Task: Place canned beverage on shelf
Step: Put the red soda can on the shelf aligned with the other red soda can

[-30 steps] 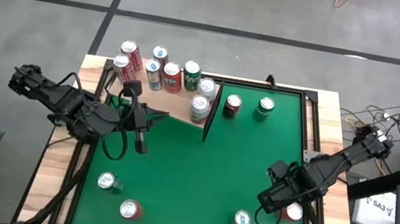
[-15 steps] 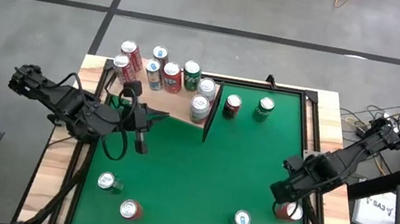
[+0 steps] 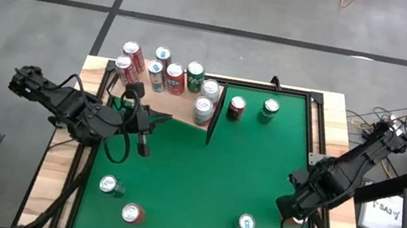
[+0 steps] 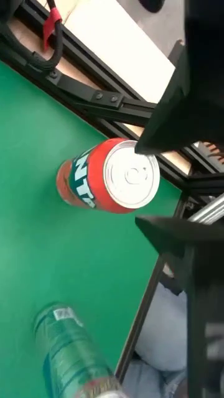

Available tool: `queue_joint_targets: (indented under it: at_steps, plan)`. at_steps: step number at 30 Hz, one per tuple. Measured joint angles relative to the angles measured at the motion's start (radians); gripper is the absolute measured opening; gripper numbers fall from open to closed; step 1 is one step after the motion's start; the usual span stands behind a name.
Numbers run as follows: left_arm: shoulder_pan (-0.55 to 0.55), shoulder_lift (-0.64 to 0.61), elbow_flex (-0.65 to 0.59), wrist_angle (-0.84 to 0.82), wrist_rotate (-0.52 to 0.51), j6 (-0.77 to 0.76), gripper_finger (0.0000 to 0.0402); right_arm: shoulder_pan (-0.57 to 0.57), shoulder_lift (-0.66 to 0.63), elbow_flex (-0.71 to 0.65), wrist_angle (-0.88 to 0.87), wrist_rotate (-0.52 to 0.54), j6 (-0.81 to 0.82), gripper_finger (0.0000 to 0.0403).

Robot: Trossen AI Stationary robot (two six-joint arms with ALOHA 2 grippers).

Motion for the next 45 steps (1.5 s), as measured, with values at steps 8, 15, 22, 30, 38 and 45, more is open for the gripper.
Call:
queue_joint_targets:
  at_steps: [8, 15, 22, 30, 38, 45]
  plan:
    - [0.000, 0.000, 0.000, -0.001, 0.000, 0.006, 0.0000, 0.066, 0.054, 0.000, 0.012, 0.000, 0.059, 0.0271]
    - [0.000, 0.001, -0.006, -0.004, 0.000, 0.008, 0.0000, 0.108, 0.087, -0.005, 0.019, 0.008, 0.101, 0.0298]
    - [0.000, 0.001, -0.006, -0.002, 0.000, 0.005, 0.0000, 0.143, 0.079, -0.044, 0.041, 0.037, 0.134, 0.0300]
    - [0.000, 0.001, -0.006, 0.001, 0.000, 0.004, 0.0000, 0.152, 0.075, -0.129, 0.132, 0.029, 0.148, 0.0302]
    - [0.001, 0.001, -0.006, 0.001, 0.000, 0.004, 0.0000, 0.152, 0.072, -0.174, 0.129, 0.004, 0.153, 0.0295]
    - [0.002, 0.000, -0.006, 0.001, 0.000, 0.004, 0.0000, 0.151, 0.073, -0.111, 0.085, 0.036, 0.170, 0.0308]
